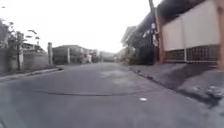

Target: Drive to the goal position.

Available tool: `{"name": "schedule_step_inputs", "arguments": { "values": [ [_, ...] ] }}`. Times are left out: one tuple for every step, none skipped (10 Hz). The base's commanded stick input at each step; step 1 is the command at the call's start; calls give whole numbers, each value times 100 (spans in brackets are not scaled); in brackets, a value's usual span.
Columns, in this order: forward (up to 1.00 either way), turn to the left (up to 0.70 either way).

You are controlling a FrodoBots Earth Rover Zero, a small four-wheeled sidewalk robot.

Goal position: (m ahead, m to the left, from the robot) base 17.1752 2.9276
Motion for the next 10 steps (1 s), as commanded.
{"name": "schedule_step_inputs", "arguments": {
  "values": [
    [100,-40],
    [100,-40],
    [100,-40],
    [100,-40],
    [100,-40],
    [100,-36],
    [100,0],
    [100,0],
    [100,0],
    [100,0]
  ]
}}
